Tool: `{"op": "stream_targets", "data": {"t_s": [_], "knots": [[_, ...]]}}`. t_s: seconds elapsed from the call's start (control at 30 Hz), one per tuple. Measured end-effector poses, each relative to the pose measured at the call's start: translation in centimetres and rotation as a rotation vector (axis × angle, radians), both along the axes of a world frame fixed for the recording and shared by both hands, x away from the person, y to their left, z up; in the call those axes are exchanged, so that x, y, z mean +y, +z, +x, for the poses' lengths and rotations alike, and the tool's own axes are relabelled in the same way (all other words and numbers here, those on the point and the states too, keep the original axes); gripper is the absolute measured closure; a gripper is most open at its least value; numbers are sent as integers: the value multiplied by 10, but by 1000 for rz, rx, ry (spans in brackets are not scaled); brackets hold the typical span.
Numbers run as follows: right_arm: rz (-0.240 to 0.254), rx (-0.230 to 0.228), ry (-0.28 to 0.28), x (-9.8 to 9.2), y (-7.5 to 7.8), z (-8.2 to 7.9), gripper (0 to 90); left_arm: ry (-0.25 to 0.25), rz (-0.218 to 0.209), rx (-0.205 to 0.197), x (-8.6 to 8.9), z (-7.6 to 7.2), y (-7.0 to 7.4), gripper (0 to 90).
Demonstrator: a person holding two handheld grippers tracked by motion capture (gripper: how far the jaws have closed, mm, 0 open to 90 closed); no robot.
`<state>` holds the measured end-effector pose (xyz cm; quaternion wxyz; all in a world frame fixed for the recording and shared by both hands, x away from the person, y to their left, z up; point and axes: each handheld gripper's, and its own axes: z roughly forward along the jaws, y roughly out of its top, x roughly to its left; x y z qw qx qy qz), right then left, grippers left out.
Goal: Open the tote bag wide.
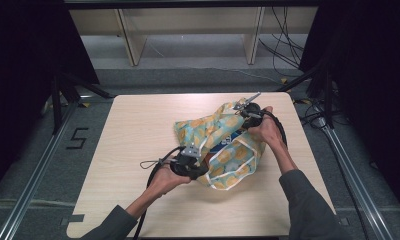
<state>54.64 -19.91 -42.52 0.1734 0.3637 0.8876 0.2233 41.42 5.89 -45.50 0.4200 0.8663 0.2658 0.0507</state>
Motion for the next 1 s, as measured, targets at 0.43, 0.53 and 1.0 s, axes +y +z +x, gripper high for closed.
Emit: {"op": "stream_targets", "data": {"t_s": [0.43,0.53,1.0], "knots": [[-13,82,217,13,3,-58,900,97,136,25,-53,113,24,859],[-13,121,230,-1,-6,-73,900,192,93,34,-49,133,22,871],[54,57,247,-3,7,-85,900,213,28,22,-31,134,26,862]]}}
